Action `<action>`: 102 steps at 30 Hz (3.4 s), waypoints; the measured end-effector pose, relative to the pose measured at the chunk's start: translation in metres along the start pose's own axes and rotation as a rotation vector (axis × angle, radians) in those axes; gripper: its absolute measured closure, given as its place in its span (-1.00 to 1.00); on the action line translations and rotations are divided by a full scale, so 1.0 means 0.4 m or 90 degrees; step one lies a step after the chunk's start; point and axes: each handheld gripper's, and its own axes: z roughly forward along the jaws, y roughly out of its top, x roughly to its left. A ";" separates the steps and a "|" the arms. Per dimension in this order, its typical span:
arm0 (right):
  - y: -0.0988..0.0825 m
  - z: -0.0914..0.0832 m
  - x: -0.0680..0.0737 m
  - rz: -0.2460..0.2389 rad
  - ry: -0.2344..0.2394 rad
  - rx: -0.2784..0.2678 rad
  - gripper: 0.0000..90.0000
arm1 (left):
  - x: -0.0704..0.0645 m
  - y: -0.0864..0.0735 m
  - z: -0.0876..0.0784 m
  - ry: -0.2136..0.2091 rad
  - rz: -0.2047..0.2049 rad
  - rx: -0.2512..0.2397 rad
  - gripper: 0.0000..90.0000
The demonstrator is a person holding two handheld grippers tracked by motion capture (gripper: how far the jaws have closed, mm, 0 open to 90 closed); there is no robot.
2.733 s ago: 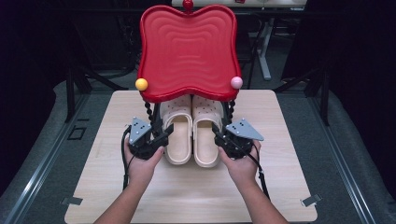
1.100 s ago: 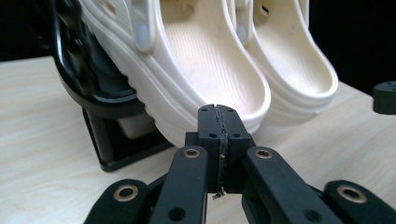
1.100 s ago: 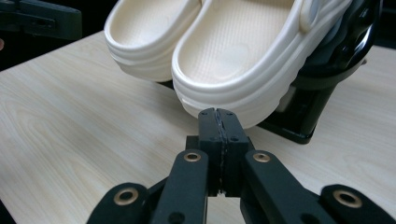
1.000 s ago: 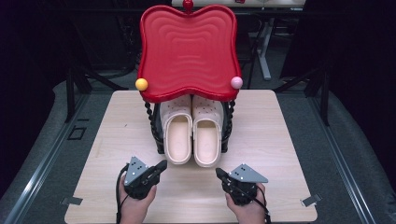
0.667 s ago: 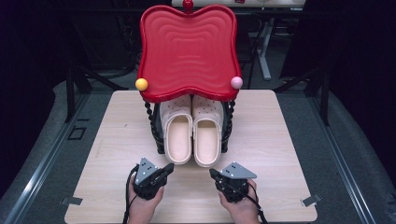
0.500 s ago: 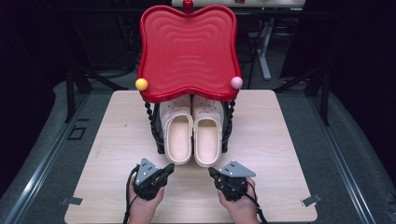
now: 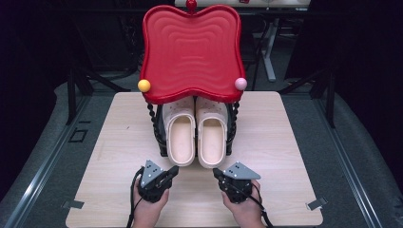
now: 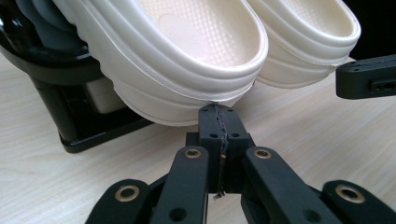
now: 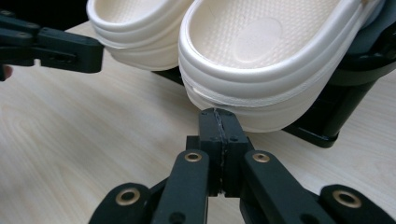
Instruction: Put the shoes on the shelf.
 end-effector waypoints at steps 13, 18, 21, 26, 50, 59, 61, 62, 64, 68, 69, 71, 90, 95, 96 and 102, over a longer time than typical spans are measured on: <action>0.036 0.027 -0.035 0.016 -0.040 -0.014 1.00 | 0.071 0.048 0.008 0.043 -0.033 -0.011 1.00; 0.048 0.045 -0.049 0.032 -0.051 -0.030 1.00 | 0.093 0.067 0.021 0.051 -0.042 -0.016 1.00; 0.062 0.056 -0.056 0.035 -0.057 -0.035 1.00 | 0.100 0.080 0.031 0.054 -0.037 -0.011 1.00; 0.084 0.074 -0.067 0.034 -0.063 -0.034 1.00 | 0.102 0.098 0.051 0.054 -0.034 -0.013 1.00; 0.130 0.164 -0.075 0.041 -0.062 -0.032 0.99 | 0.095 0.127 0.137 0.052 -0.047 -0.006 1.00; 0.131 0.164 -0.074 0.038 -0.060 -0.040 0.92 | 0.103 0.124 0.128 0.047 -0.045 -0.015 0.98; 0.131 0.148 -0.072 0.024 -0.064 -0.048 0.93 | 0.104 0.126 0.117 0.050 -0.044 -0.023 0.98; 0.133 0.140 -0.073 0.021 -0.067 -0.052 0.94 | 0.106 0.128 0.110 0.053 -0.045 -0.028 0.98; 0.137 0.122 -0.077 0.019 -0.073 -0.067 0.98 | 0.116 0.135 0.095 0.061 -0.049 -0.040 0.99; 0.147 0.100 -0.097 0.008 -0.111 -0.076 0.99 | 0.137 0.146 0.090 0.081 -0.058 -0.050 1.00; 0.148 0.101 -0.105 0.015 -0.117 -0.078 0.99 | 0.143 0.149 0.090 0.087 -0.058 -0.050 1.00; 0.150 0.104 -0.124 0.026 -0.129 -0.077 0.99 | 0.152 0.155 0.093 0.096 -0.061 -0.053 1.00; 0.167 0.144 -0.151 0.055 -0.128 -0.083 0.99 | 0.159 0.178 0.126 0.098 -0.060 -0.059 1.00; 0.168 0.147 -0.152 0.062 -0.127 -0.084 0.99 | 0.158 0.180 0.127 0.098 -0.061 -0.057 1.00; 0.168 0.146 -0.152 0.061 -0.128 -0.084 0.99 | 0.160 0.179 0.126 0.097 -0.057 -0.056 1.00; 0.164 0.132 -0.152 0.042 -0.132 -0.076 0.98 | 0.162 0.173 0.099 0.097 -0.053 -0.061 0.99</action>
